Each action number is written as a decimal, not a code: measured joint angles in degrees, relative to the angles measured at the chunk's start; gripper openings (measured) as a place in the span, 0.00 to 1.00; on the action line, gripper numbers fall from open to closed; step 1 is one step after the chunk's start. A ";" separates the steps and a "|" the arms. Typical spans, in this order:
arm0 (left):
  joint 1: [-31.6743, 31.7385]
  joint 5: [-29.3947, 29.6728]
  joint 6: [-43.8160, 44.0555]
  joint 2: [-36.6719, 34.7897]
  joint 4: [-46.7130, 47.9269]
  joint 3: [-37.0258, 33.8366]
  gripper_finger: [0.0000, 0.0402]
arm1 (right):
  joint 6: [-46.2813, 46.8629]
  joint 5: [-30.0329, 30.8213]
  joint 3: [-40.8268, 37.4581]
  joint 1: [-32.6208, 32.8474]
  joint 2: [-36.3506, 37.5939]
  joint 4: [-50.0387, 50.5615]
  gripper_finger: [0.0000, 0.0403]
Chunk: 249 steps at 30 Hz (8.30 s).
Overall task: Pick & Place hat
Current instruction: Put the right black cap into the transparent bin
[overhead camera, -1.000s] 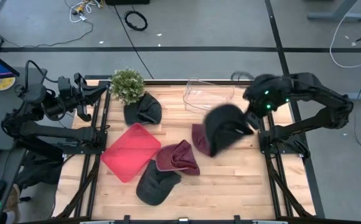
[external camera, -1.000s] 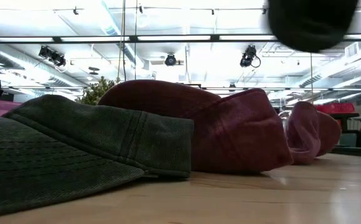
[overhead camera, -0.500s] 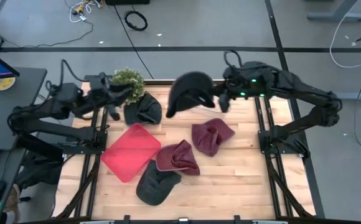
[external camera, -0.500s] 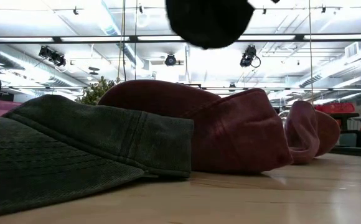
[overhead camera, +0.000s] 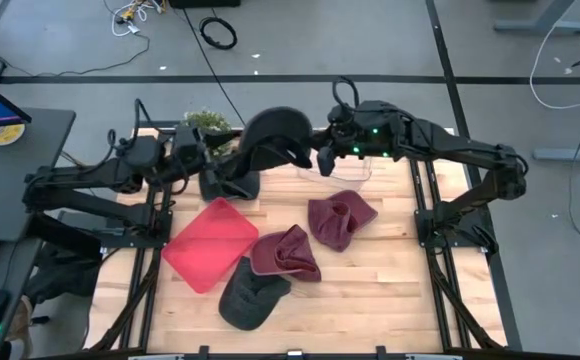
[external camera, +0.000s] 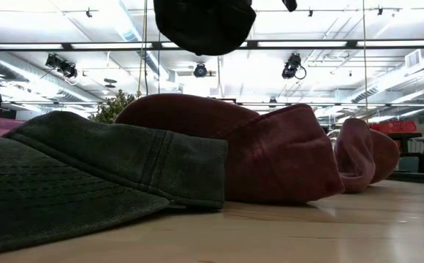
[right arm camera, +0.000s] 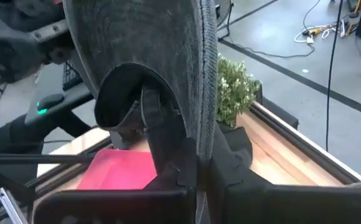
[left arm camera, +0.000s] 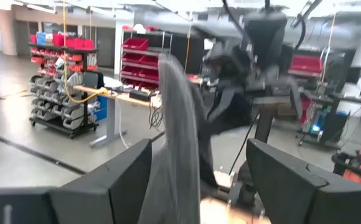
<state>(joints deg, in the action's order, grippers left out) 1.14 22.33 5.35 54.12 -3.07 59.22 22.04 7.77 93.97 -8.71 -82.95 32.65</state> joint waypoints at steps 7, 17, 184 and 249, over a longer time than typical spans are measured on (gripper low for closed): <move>0.71 -0.04 -0.07 1.79 -0.03 -0.01 0.64 | -0.43 -2.67 -0.07 0.11 -0.86 -4.66 0.01; 0.66 1.34 -7.63 2.13 -2.52 0.00 0.15 | -0.07 -2.85 -0.07 -0.11 -0.64 -4.71 0.05; -17.06 52.81 -59.48 18.87 -27.93 0.02 0.50 | 12.04 -22.76 -13.97 -24.19 -2.68 25.54 0.01; -15.93 52.39 -50.93 18.89 -21.48 0.00 0.50 | 10.31 -22.80 -6.51 -25.78 -14.89 19.07 0.61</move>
<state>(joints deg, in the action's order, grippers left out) -14.79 74.72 -45.58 73.01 -24.56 59.22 32.35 -15.03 87.46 -34.49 -97.84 51.72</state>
